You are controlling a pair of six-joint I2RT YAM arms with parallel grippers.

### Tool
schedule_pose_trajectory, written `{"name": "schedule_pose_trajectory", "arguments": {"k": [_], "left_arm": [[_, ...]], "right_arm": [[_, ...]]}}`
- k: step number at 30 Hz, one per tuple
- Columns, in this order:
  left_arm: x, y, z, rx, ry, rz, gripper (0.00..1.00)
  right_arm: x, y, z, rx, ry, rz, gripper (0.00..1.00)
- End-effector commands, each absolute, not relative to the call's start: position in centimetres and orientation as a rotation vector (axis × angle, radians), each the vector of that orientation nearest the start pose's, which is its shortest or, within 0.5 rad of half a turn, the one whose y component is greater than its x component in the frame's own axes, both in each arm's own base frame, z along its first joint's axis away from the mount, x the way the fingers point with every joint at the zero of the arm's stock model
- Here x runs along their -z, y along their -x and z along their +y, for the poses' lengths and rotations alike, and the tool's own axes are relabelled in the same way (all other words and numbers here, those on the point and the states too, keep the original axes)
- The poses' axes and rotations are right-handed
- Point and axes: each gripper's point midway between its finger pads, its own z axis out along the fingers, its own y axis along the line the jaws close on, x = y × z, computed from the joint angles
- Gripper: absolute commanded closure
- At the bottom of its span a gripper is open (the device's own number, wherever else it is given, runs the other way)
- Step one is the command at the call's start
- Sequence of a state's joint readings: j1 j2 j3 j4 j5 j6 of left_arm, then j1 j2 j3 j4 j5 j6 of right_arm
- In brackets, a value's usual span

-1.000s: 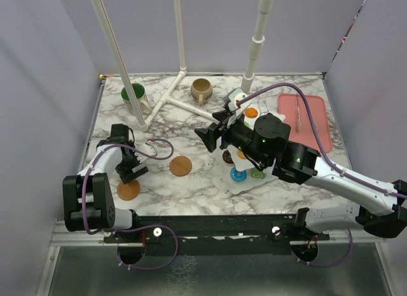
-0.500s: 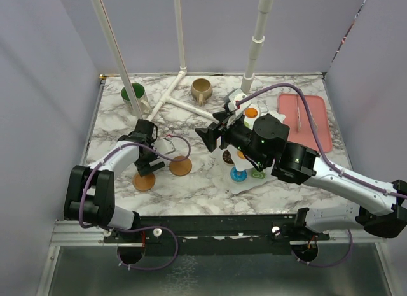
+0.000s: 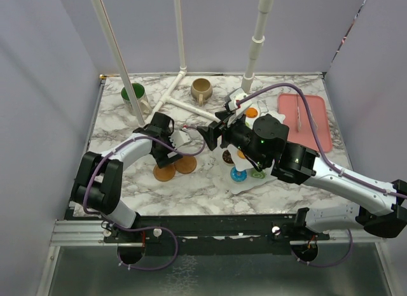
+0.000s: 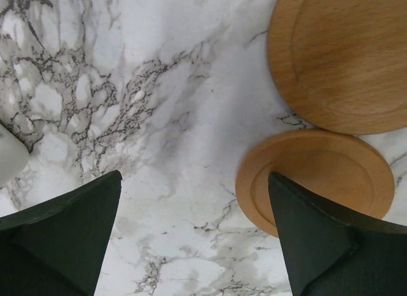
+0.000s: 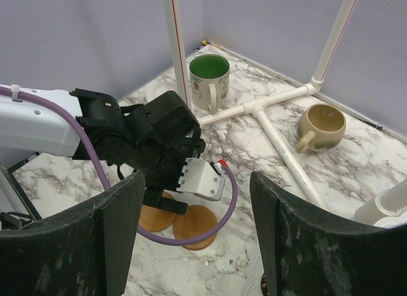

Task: Serve the afternoon tea
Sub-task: Move the coaster to the center of the board, then pick up the cup at the center of the board.

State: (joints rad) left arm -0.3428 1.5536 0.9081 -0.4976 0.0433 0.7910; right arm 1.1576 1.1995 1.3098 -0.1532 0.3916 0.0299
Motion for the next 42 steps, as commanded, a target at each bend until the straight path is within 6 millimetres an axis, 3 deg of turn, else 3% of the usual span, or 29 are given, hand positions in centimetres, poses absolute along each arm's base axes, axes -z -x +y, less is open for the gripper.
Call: {"name": "schedule_pose_trajectory", "arguments": {"k": [1,4,8,16,18,24,29,34,42], "left_arm": [[-5.3,-29.7,-10.0,0.045,-1.517,2.256,0.01],[-7.0,-29.5,-10.7,0.091,-1.482,2.241,0.01],[-8.3,-31.1,-12.6,0.152,-1.353,2.277,0.01],[-6.2,-33.6,-15.3,0.108,-1.306,2.28,0.01],[-6.9,-35.3,-15.6,0.087,-1.253,2.286,0.01],[-13.0,-41.7,-17.2,0.107,-1.035,2.209,0.01],[-16.5,-46.3,-17.9,0.119,-0.88,2.164,0.01],[-17.9,-51.3,-18.1,0.121,-0.719,2.144,0.05],[-17.6,-57.9,-20.4,0.152,-0.592,2.106,0.13]], "right_arm": [[-40.8,-22.0,32.9,-0.589,0.559,1.518,0.29],[-41.3,-22.2,32.8,-0.581,0.558,1.507,0.29],[-41.3,-22.4,32.8,-0.567,0.548,1.504,0.29],[-41.2,-22.9,31.9,-0.535,0.494,1.521,0.3],[-41.4,-23.1,31.6,-0.524,0.473,1.523,0.3],[-41.3,-23.8,31.0,-0.492,0.416,1.53,0.3],[-41.2,-23.9,30.8,-0.489,0.392,1.523,0.32],[-40.0,-24.5,31.8,-0.471,0.394,1.553,0.34],[-38.1,-25.9,33.1,-0.414,0.358,1.585,0.34]]}}
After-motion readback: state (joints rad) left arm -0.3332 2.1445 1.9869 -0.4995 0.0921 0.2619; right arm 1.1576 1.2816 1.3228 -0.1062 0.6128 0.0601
